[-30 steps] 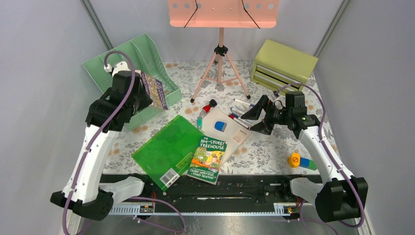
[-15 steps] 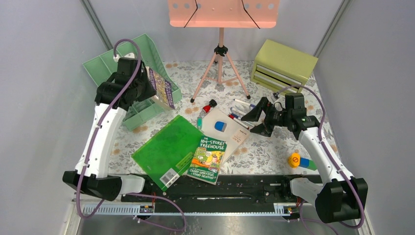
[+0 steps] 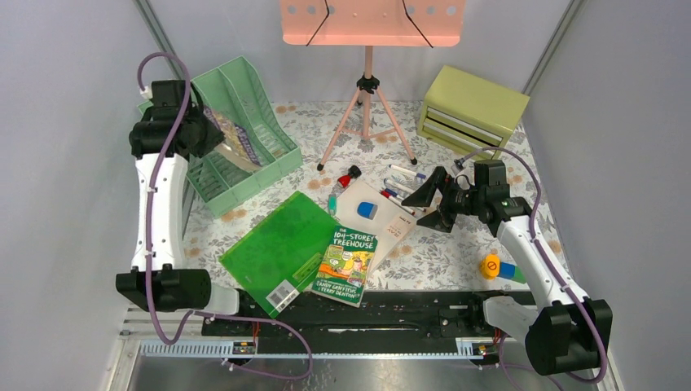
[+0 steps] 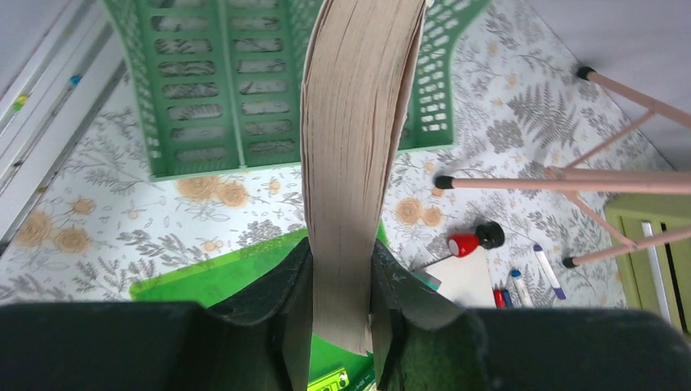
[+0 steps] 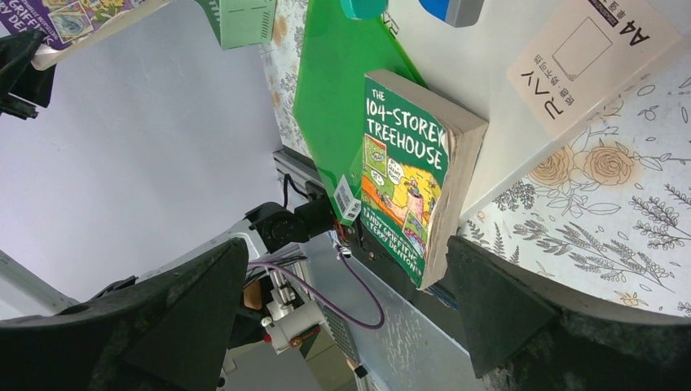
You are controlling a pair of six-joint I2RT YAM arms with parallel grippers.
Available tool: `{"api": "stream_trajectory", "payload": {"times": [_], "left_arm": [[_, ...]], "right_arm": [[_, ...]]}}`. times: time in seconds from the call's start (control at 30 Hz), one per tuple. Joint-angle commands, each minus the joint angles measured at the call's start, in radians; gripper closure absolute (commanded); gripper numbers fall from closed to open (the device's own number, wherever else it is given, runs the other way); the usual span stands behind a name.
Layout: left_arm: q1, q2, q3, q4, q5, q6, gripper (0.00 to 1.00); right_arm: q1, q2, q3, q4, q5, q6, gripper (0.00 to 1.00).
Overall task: Organize the desk
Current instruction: Place the book in the storage box.
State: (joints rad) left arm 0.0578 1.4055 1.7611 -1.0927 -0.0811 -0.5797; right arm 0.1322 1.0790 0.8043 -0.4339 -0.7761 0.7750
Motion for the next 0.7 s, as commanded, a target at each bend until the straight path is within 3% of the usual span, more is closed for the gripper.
{"api": "stream_trajectory", "payload": {"times": [0.0, 0.67], "left_arm": [[0.064, 0.000, 0.064, 0.028, 0.029, -0.038, 1.00], [0.116, 0.039, 0.098, 0.053, -0.098, -0.054, 1.00]], "right_arm": [[0.006, -0.025, -0.018, 0.001, 0.000, 0.002, 0.00], [0.006, 0.010, -0.011, 0.004, -0.029, -0.023, 0.01]]}}
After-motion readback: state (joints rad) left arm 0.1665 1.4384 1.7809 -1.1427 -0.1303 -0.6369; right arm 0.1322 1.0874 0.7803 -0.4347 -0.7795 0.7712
